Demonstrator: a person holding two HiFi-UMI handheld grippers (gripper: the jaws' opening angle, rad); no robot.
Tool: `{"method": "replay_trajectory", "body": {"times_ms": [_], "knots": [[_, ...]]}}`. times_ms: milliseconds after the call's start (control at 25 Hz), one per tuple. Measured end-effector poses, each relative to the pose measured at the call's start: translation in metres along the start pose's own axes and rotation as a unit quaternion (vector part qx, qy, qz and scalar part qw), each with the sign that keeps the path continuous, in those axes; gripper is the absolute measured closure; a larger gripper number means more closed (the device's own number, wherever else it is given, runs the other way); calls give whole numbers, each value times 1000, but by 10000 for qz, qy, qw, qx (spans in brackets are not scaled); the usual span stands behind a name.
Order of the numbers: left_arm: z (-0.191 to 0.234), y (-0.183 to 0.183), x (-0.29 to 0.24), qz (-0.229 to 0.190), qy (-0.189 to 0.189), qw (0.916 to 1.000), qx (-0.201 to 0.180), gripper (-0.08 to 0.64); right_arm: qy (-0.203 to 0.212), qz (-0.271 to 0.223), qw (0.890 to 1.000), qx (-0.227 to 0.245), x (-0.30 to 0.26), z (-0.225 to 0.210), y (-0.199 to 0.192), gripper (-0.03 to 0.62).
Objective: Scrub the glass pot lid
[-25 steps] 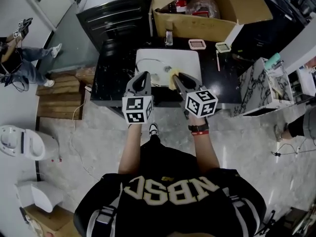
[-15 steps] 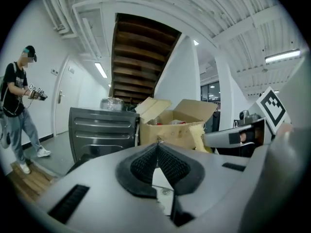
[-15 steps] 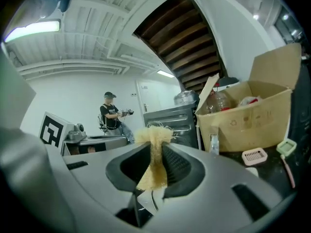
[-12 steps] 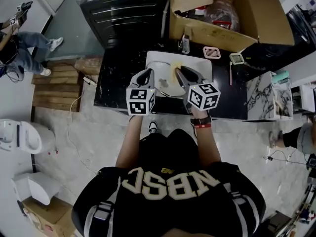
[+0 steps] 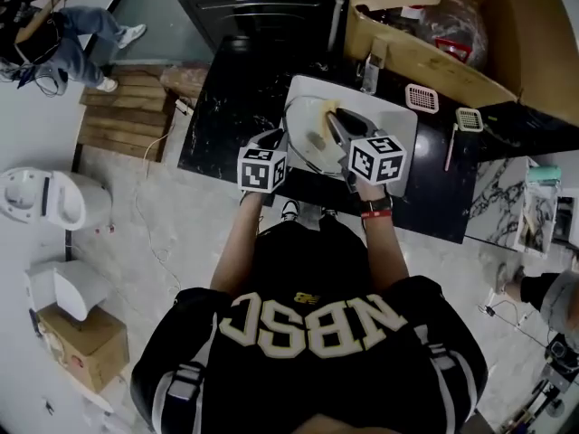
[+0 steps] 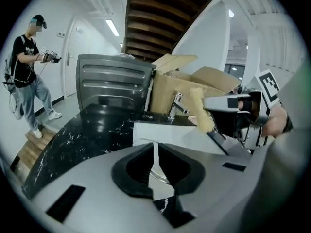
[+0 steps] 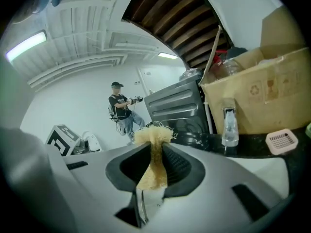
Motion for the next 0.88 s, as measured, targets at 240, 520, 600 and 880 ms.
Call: {"method": "replay_trajectory", "body": {"times_ms": [240, 520, 600, 880], "knots": [[11, -25, -18, 759, 121, 9969, 175, 458, 211, 302, 9991, -228, -15, -18, -22, 509], [12, -50, -42, 1564, -75, 9845, 789, 321, 217, 472, 9981, -321, -24, -44, -30, 509], [13, -55, -48, 1667, -82, 9796, 1118, 304, 244, 488, 9979, -349, -27, -49, -31, 509], [20, -84, -70, 1829, -69, 9535, 2396, 293, 313, 804, 9949, -523, -34, -68, -49, 509]]}}
Point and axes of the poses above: the fingertips, and each gripper's own axes: x backward along the fingers, z to its left, y out of its top, the point moved 8 cm from there along x, backward along the fingers, and after that the axes turned 6 degrees about -z, right-handed, at the moved point
